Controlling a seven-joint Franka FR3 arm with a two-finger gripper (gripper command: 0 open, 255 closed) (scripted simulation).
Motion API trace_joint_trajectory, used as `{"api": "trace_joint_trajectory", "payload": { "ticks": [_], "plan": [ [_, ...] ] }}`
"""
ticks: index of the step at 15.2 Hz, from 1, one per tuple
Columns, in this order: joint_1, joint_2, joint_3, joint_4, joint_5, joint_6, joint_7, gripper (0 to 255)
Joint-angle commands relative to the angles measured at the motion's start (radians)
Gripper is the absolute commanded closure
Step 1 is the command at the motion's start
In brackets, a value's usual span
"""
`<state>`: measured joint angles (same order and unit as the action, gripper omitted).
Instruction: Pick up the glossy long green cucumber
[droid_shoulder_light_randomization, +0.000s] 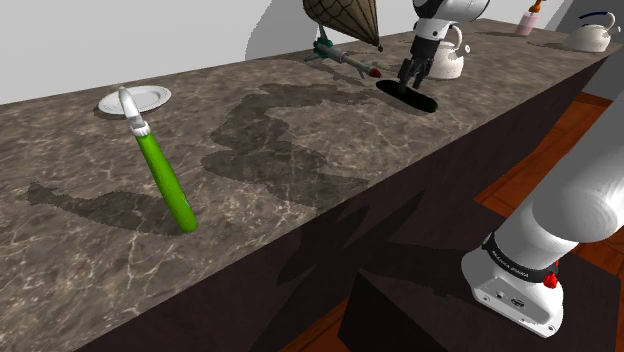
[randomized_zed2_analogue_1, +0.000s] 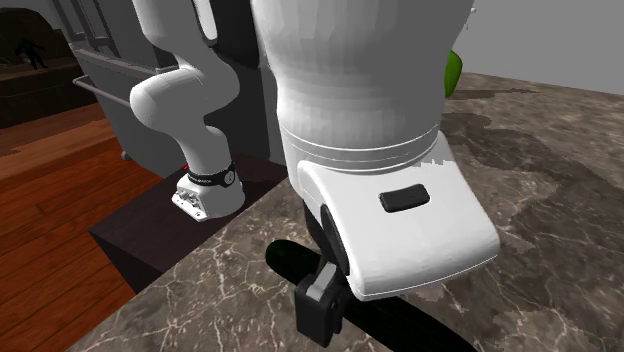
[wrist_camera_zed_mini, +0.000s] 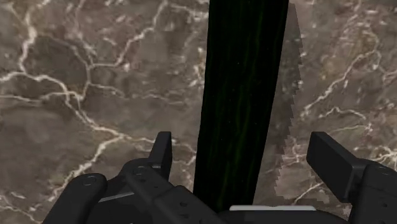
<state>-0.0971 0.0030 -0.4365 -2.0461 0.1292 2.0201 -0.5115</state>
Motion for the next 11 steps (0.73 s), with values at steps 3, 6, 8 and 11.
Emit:
{"api": "trace_joint_trajectory", "payload": {
  "ticks": [3,6,8,11],
  "plan": [
    [-0.001,0.020,-0.001,-0.029,0.013,0.047,-0.013,0],
    [-0.001,0.022,-0.001,-0.027,0.014,0.046,-0.014,255],
    [-0.001,0.022,0.000,-0.027,0.014,0.046,-0.013,255],
    [-0.001,0.022,0.000,-0.026,0.014,0.046,-0.013,255]
  ]
}}
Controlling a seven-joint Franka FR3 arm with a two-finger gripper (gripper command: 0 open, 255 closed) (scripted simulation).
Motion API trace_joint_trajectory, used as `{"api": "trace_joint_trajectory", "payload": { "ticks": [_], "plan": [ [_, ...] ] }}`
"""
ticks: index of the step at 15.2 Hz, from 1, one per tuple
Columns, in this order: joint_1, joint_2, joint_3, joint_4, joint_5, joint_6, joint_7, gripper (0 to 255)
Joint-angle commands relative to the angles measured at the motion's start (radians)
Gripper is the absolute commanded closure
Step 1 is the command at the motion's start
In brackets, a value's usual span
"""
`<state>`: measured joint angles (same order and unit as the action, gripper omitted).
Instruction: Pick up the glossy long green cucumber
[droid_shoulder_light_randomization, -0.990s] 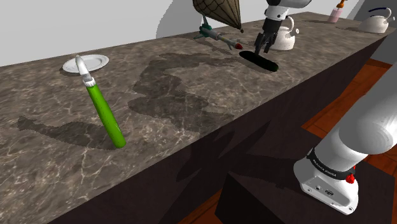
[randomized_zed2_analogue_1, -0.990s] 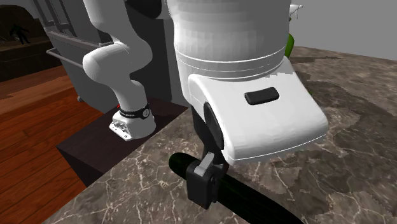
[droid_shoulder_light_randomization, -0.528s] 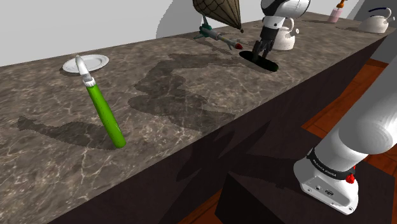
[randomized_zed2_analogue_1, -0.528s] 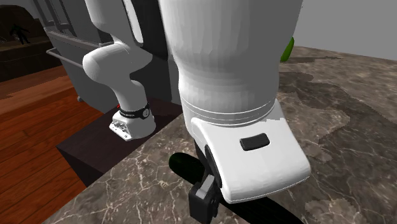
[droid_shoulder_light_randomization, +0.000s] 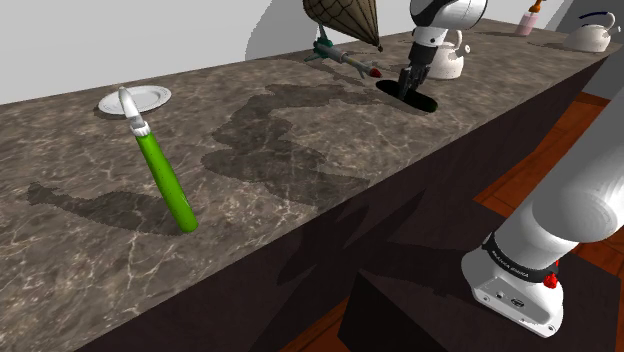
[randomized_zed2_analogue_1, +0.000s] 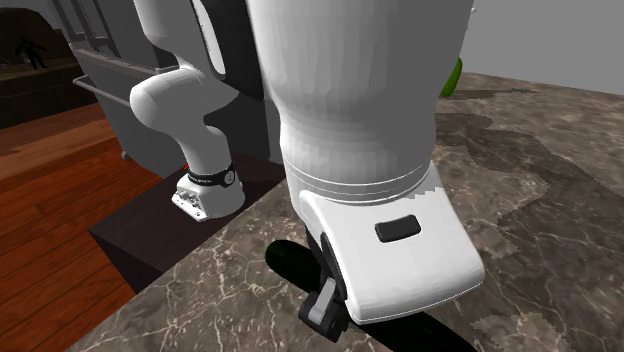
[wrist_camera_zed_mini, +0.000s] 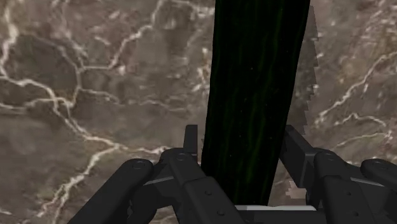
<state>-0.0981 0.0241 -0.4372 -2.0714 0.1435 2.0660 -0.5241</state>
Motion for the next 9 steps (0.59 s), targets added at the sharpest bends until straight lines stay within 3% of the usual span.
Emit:
{"api": "trace_joint_trajectory", "payload": {
  "ticks": [1,9],
  "plan": [
    [0.000,0.001,0.001,-0.001,0.000,0.000,0.000,255],
    [0.001,-0.030,0.001,0.047,-0.020,-0.075,0.019,255]
  ]
}}
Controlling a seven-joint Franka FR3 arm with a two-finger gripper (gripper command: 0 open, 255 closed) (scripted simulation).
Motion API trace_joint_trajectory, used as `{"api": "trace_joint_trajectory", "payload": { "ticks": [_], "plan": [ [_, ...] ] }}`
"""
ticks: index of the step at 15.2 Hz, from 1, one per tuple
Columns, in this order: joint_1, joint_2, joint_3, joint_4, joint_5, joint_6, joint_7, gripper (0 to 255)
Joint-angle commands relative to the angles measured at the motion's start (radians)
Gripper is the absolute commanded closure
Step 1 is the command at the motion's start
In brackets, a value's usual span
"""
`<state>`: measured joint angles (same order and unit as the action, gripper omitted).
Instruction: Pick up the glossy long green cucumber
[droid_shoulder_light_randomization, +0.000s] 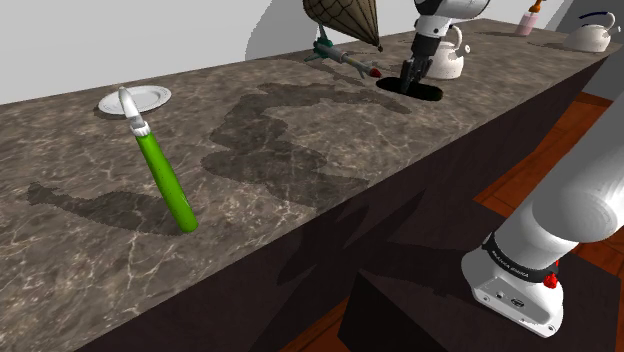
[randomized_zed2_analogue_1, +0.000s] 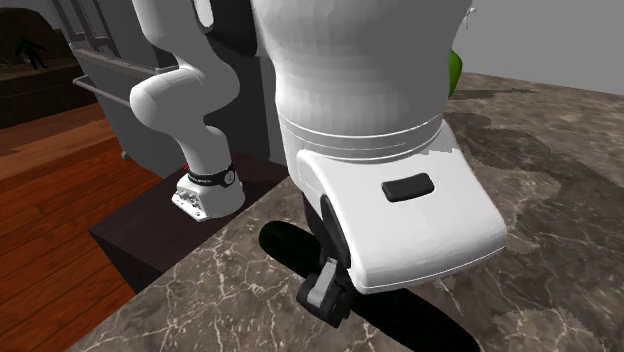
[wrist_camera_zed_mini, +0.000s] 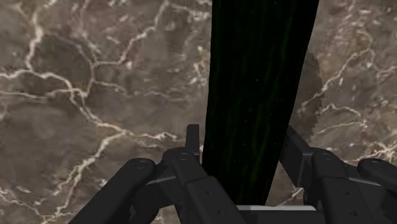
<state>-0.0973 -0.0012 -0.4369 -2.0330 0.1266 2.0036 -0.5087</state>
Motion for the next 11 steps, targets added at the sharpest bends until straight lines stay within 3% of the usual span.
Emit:
{"api": "trace_joint_trajectory", "payload": {
  "ticks": [1,11],
  "plan": [
    [0.000,-0.009,0.000,0.018,-0.005,-0.025,0.006,255],
    [0.001,-0.034,0.002,0.102,-0.021,-0.130,0.026,255]
  ]
}}
